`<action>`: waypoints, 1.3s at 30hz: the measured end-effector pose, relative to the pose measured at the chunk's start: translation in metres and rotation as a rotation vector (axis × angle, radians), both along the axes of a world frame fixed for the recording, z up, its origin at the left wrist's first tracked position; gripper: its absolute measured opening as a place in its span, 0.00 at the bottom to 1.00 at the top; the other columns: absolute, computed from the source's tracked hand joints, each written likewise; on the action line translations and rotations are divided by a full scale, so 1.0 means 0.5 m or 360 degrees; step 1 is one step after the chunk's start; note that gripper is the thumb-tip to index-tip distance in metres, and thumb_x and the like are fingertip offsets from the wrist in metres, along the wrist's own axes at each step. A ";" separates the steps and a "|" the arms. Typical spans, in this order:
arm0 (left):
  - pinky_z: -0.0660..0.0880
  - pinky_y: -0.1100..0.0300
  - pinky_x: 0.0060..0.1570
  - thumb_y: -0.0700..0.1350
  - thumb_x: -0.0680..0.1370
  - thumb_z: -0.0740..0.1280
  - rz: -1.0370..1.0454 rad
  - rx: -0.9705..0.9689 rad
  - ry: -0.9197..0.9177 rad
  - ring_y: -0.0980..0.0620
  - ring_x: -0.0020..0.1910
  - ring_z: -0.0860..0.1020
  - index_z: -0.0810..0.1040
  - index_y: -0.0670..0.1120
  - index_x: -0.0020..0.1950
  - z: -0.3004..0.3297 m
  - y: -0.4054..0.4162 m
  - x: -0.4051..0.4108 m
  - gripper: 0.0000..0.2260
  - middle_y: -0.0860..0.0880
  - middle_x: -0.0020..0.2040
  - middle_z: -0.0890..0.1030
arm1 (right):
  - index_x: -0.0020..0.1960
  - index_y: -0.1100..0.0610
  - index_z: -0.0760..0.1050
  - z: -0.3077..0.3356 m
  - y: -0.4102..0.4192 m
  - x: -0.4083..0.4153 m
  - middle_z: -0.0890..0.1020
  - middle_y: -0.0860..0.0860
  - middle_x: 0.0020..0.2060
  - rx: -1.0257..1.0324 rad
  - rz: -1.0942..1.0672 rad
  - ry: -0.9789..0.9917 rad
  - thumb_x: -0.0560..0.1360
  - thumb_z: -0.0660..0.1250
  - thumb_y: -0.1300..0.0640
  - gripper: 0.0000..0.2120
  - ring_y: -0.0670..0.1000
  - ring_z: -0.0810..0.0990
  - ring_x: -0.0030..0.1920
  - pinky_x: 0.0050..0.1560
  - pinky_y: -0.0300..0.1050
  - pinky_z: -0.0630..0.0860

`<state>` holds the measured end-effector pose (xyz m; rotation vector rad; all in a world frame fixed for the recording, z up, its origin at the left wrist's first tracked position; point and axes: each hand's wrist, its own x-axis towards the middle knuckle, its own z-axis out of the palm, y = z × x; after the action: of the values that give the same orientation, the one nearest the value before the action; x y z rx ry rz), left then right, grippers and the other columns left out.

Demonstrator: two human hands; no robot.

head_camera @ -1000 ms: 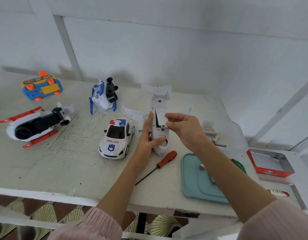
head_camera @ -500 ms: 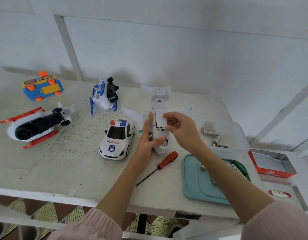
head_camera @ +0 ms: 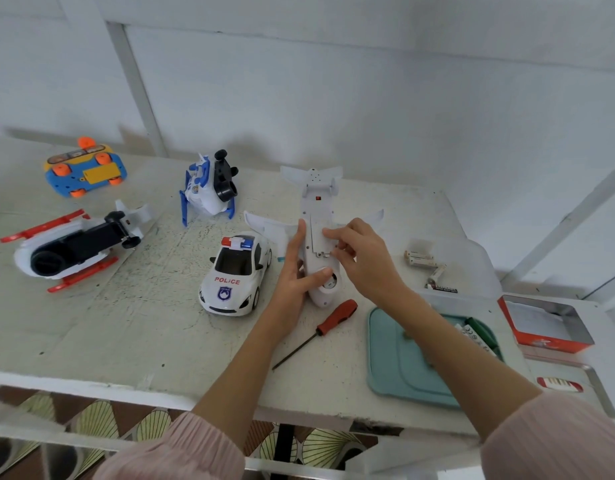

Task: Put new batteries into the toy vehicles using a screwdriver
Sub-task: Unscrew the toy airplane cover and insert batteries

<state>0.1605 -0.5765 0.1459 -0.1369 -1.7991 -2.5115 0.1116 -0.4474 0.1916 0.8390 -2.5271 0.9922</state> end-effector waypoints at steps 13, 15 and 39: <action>0.74 0.61 0.56 0.33 0.75 0.66 -0.0039 0.0000 -0.0009 0.52 0.64 0.75 0.57 0.64 0.73 -0.001 -0.002 -0.001 0.37 0.48 0.72 0.70 | 0.54 0.62 0.77 0.022 0.003 -0.015 0.72 0.52 0.40 0.0155 0.0055 -0.0150 0.70 0.70 0.64 0.13 0.49 0.70 0.39 0.43 0.36 0.65; 0.74 0.60 0.57 0.36 0.73 0.67 -0.0039 -0.0019 -0.0018 0.51 0.65 0.75 0.57 0.64 0.74 0.000 -0.002 -0.003 0.38 0.48 0.72 0.70 | 0.54 0.62 0.77 0.021 0.002 -0.015 0.72 0.52 0.39 0.0157 0.0042 -0.0156 0.70 0.70 0.63 0.13 0.49 0.70 0.39 0.43 0.35 0.64; 0.74 0.63 0.57 0.34 0.76 0.66 0.0038 -0.0183 -0.0006 0.56 0.64 0.73 0.54 0.64 0.73 0.002 0.001 0.005 0.37 0.50 0.75 0.64 | 0.55 0.59 0.76 -0.045 0.097 0.103 0.79 0.49 0.50 0.0318 0.0250 -0.0394 0.66 0.75 0.62 0.19 0.48 0.71 0.49 0.48 0.25 0.63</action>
<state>0.1630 -0.5759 0.1470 -0.1146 -1.9350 -2.3940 0.1633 -0.3988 0.1692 1.0433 -2.8442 0.9530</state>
